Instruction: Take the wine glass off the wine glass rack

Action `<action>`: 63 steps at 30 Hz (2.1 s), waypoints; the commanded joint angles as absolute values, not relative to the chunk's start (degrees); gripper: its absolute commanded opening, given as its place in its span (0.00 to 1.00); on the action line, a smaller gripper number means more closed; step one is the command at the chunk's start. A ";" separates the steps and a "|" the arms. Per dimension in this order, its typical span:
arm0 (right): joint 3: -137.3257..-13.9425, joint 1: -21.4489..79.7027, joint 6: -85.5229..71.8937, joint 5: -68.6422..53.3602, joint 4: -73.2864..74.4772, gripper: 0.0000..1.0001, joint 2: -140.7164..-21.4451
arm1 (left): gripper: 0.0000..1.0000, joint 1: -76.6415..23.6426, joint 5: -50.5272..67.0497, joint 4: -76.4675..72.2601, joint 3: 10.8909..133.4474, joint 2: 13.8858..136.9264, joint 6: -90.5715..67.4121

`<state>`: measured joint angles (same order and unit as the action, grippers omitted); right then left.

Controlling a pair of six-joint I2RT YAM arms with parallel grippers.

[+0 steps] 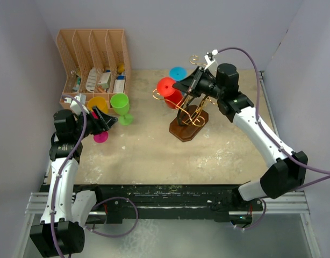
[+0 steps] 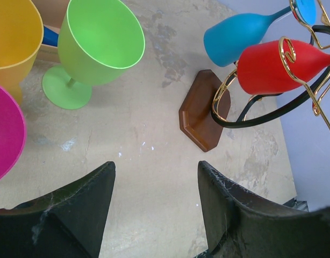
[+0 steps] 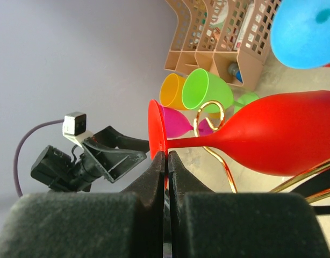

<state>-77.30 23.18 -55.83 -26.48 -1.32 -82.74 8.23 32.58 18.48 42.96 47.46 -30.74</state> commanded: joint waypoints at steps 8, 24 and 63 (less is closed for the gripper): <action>-89.70 23.01 -43.15 -28.59 -0.13 0.00 -77.46 | 0.66 8.44 32.23 16.77 45.26 46.86 -29.36; -95.89 52.07 -6.25 -12.66 12.70 0.00 -68.79 | 0.66 8.44 31.73 19.12 45.35 43.88 -29.67; -32.46 101.51 92.86 53.18 -55.21 0.00 -73.39 | 0.66 7.11 46.49 45.66 64.89 39.02 -45.39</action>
